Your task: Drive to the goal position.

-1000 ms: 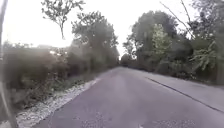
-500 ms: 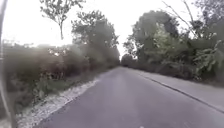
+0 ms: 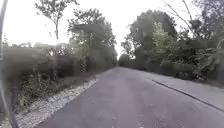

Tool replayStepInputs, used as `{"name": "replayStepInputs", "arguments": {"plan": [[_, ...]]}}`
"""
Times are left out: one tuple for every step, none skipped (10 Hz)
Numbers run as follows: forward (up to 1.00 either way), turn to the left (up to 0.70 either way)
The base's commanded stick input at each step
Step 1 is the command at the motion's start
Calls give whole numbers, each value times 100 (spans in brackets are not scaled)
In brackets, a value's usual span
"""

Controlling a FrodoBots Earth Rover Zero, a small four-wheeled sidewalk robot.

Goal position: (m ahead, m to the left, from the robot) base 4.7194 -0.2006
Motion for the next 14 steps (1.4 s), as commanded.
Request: {"name": "replayStepInputs", "arguments": {"plan": [[70,1],[70,1],[70,1],[70,1],[70,1],[70,1],[70,1],[70,1],[70,1],[70,1],[70,-1],[70,-25],[70,-33],[70,-26]]}}
